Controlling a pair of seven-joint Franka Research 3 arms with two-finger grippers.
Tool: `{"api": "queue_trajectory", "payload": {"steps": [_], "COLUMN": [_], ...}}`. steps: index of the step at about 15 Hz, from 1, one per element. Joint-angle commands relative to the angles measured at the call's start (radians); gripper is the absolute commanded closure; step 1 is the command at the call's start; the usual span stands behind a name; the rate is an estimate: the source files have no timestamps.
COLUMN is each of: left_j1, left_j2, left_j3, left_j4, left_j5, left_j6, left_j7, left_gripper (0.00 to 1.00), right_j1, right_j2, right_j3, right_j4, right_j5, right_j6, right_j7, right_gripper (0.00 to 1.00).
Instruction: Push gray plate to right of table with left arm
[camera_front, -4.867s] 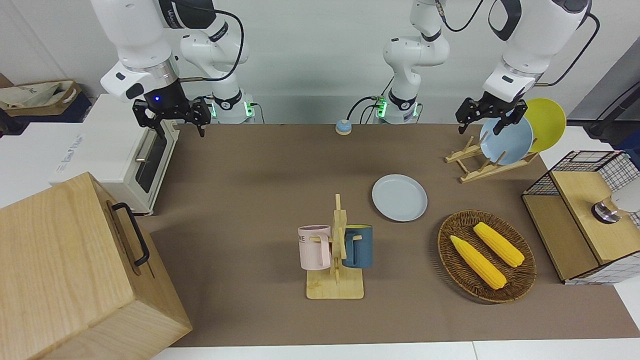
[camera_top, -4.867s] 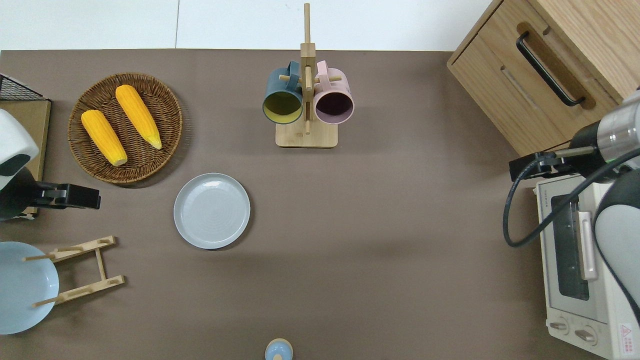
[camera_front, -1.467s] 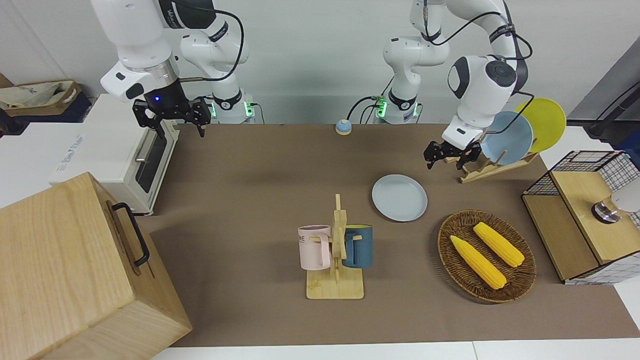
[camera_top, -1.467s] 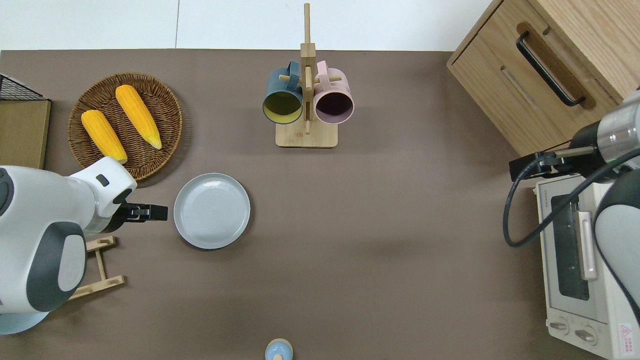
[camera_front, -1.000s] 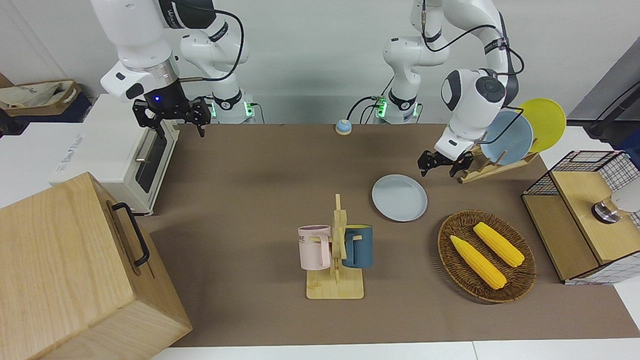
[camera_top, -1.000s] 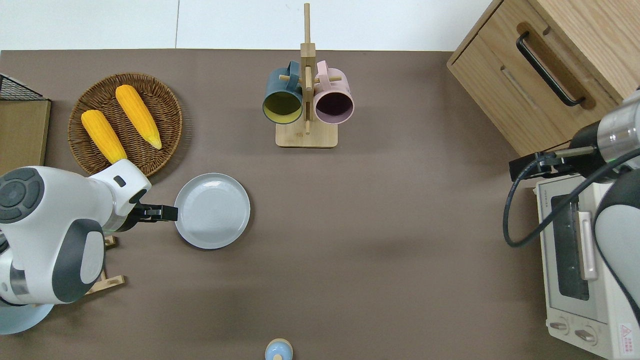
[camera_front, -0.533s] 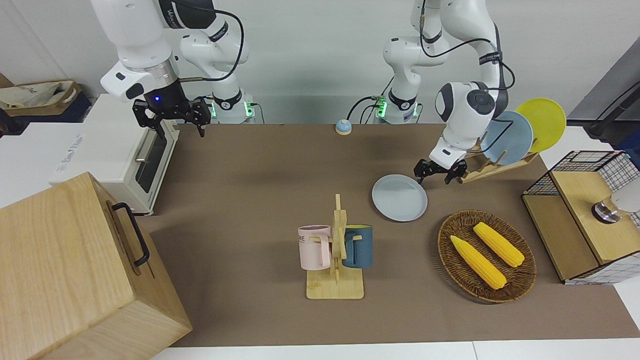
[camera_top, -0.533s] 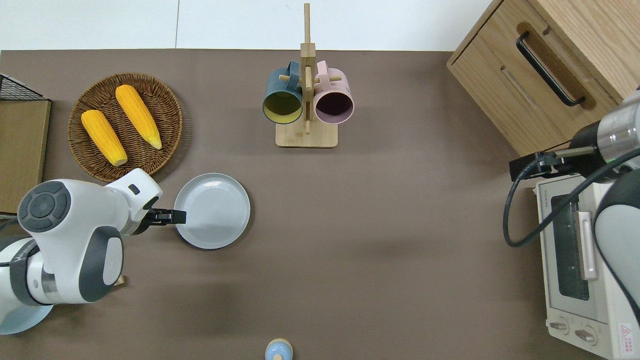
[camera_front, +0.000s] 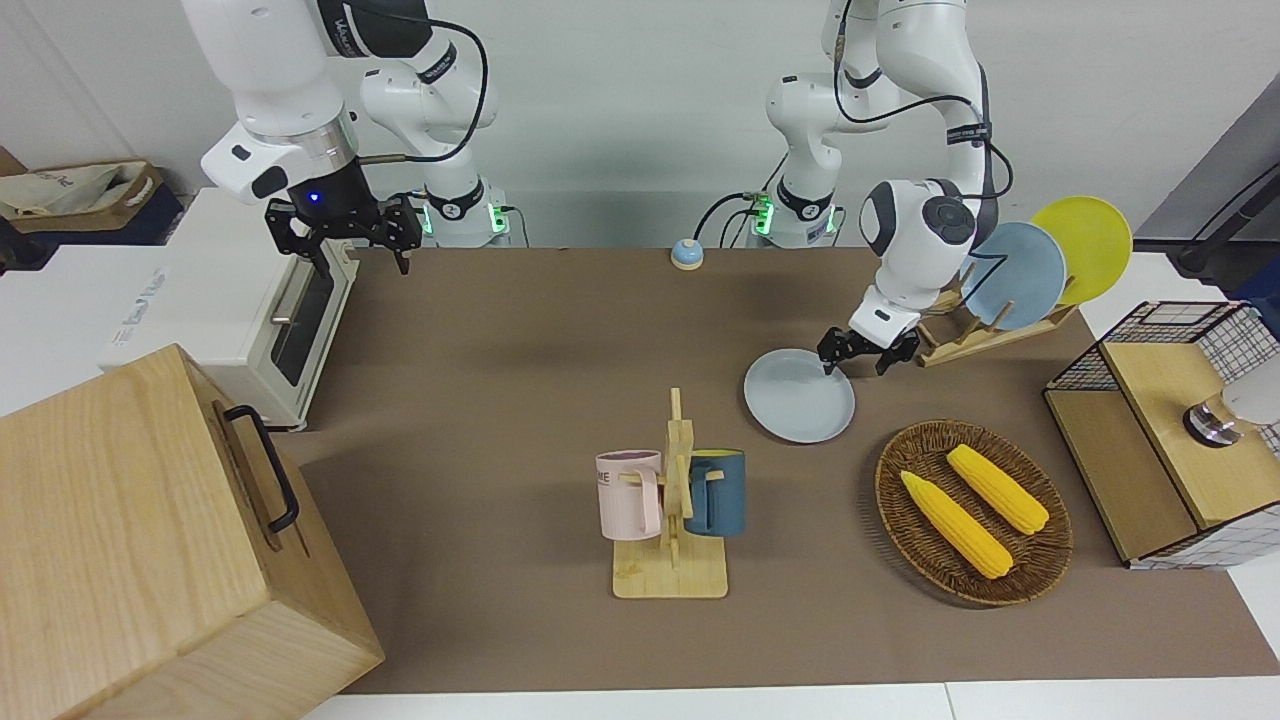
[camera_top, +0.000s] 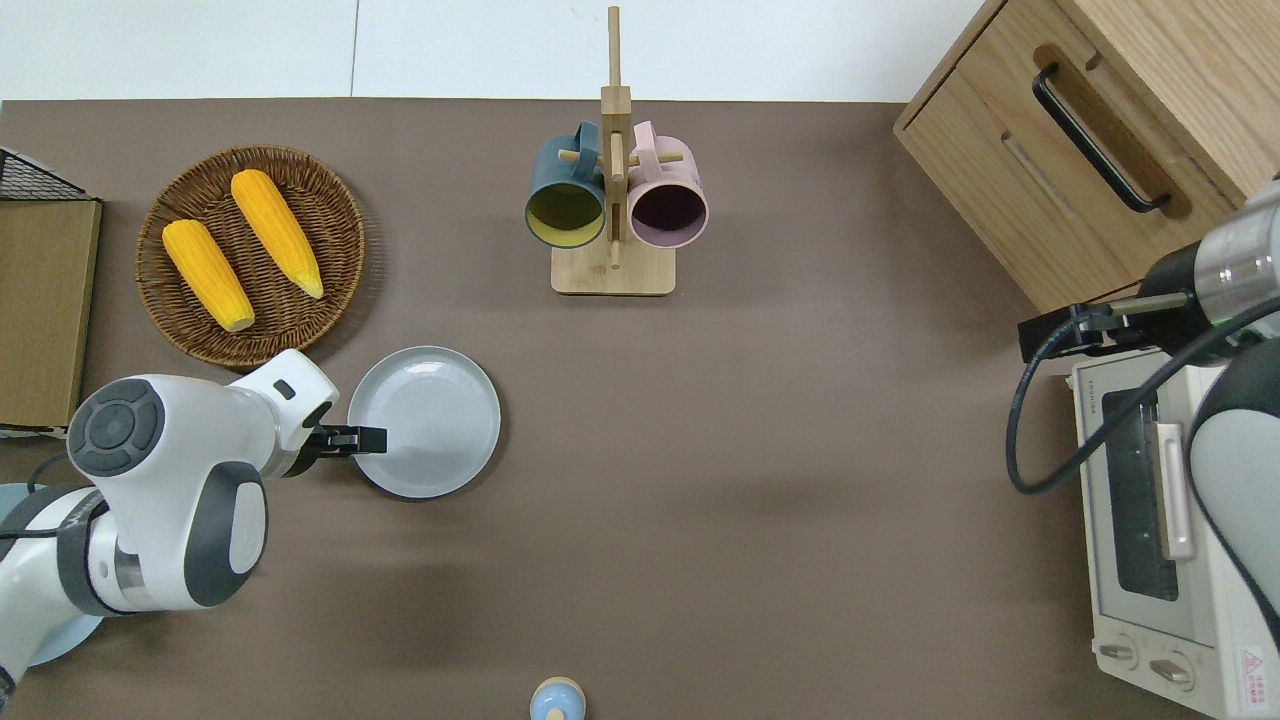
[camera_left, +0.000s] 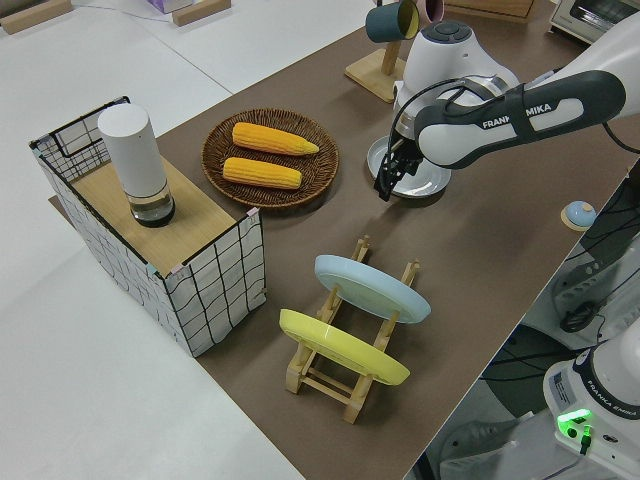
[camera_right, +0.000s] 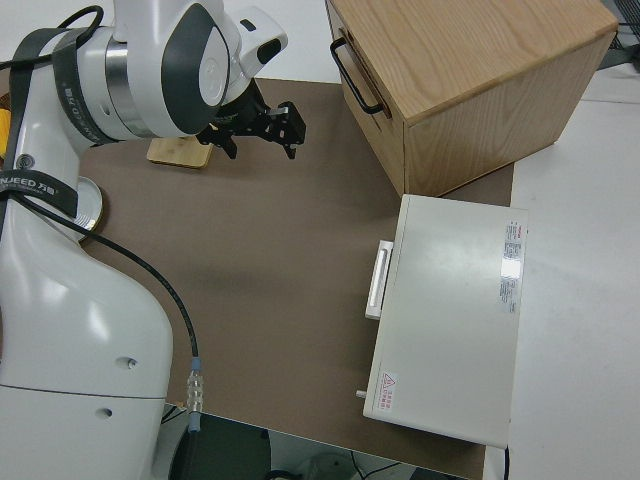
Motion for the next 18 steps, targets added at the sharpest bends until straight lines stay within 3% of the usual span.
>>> {"api": "queue_trajectory", "payload": {"steps": [1, 12, 15, 18], "left_j1": [-0.014, -0.018, -0.018, -0.018], "left_j2": [0.010, 0.057, 0.059, 0.059], "left_j3": [0.002, 0.002, 0.002, 0.002], "left_j4": [-0.029, -0.029, -0.029, -0.029], "left_j5": [-0.016, -0.016, -0.016, -0.015], "left_j6": [0.053, 0.096, 0.096, 0.096], "left_j7": [-0.038, -0.040, -0.040, -0.038], "left_gripper": [0.00, 0.01, 0.11, 0.32], "right_j1": [-0.001, -0.001, -0.001, -0.001], "right_j2": [-0.006, -0.006, -0.006, -0.006], "right_j3": [0.000, 0.000, 0.000, 0.000], "right_j4": [0.001, 0.001, 0.001, 0.001], "right_j5": [0.007, 0.007, 0.007, 0.007], "right_j6": [-0.011, -0.011, -0.011, -0.011], "right_j7": [0.003, 0.003, 0.003, 0.003], "right_gripper": [0.017, 0.017, 0.017, 0.017]}}
